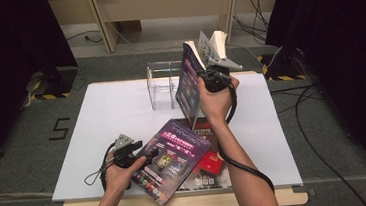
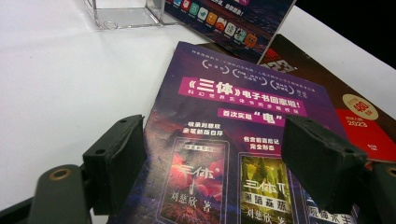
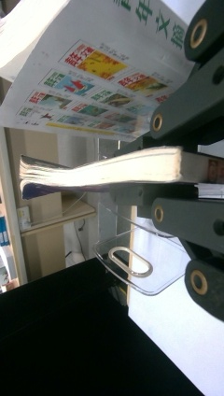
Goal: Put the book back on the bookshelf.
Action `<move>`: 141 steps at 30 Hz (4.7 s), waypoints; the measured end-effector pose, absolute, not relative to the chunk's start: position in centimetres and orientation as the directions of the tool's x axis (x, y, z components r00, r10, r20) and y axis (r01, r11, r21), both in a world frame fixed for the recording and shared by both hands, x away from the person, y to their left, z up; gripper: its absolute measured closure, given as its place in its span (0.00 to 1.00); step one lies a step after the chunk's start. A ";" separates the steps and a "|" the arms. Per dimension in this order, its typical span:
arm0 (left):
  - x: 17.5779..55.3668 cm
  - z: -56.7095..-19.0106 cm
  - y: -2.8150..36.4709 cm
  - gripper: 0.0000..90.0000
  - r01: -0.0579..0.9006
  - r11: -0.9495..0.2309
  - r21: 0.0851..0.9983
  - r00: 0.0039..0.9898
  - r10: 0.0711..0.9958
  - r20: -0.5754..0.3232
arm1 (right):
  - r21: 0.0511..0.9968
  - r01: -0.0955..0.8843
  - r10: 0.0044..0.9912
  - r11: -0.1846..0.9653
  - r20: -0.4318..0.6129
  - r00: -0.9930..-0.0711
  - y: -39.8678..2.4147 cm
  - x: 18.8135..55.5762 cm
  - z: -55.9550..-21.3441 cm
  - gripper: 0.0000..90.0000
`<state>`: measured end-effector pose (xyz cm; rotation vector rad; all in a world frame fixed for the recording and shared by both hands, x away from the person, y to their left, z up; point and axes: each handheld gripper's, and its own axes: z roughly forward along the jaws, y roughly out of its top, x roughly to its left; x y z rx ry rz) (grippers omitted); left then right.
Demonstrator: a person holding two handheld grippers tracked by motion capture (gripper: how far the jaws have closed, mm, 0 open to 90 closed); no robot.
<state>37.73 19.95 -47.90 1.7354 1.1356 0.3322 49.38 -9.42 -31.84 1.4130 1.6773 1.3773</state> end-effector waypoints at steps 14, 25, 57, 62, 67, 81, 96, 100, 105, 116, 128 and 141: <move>37.8 -48.0 20.0 0.23 0.537 -0.067 0.841 0.521 0.810 -0.268 | 0.943 0.324 0.933 -0.070 0.177 -0.313 -8.4 50.0 -31.0 0.92; 37.7 -48.1 20.1 0.23 0.538 -0.061 0.840 0.520 0.809 -0.274 | 0.949 0.305 0.932 -0.082 0.181 -0.313 -7.4 51.7 -29.9 0.92; 37.8 -48.1 20.3 0.23 0.540 -0.062 0.839 0.521 0.808 -0.275 | 0.948 0.307 0.945 -0.082 0.172 -0.280 -6.3 54.8 -31.4 0.92; 37.8 -48.2 20.2 0.23 0.540 -0.065 0.839 0.522 0.807 -0.274 | 0.950 0.301 0.946 -0.078 0.166 -0.278 -6.3 55.0 -31.6 0.92; 37.8 -48.1 20.3 0.23 0.540 -0.063 0.839 0.521 0.808 -0.275 | 0.951 0.300 0.947 -0.074 0.161 -0.277 -6.3 55.1 -31.9 0.92; 37.8 -48.2 20.2 0.23 0.539 -0.065 0.840 0.523 0.808 -0.273 | 0.957 0.283 0.953 -0.068 0.146 -0.265 -6.4 54.9 -32.4 0.92; 37.7 -48.2 20.0 0.23 0.540 -0.065 0.839 0.524 0.806 -0.275 | 0.955 0.294 0.959 -0.041 0.120 -0.256 -7.1 54.3 -32.4 0.87; 37.7 -48.2 19.9 0.23 0.539 -0.069 0.839 0.526 0.805 -0.272 | 0.955 0.295 0.963 -0.033 0.110 -0.248 -7.4 54.1 -32.4 0.84; 37.7 -48.2 19.8 0.23 0.538 -0.069 0.840 0.528 0.805 -0.272 | 0.955 0.296 0.964 -0.025 0.102 -0.247 -7.7 54.0 -32.5 0.83; 37.7 -48.2 19.8 0.23 0.537 -0.074 0.841 0.528 0.806 -0.266 | 0.950 0.313 0.960 -0.011 0.098 -0.264 -7.9 53.4 -32.8 0.75; 37.7 -48.2 19.8 0.23 0.536 -0.079 0.841 0.528 0.808 -0.260 | 0.946 0.324 0.956 0.024 0.074 -0.285 -8.1 52.2 -33.2 0.67; 37.6 -48.3 19.6 0.23 0.539 -0.082 0.839 0.530 0.807 -0.261 | 0.940 0.340 0.955 0.037 0.067 -0.290 -9.0 51.2 -34.0 0.64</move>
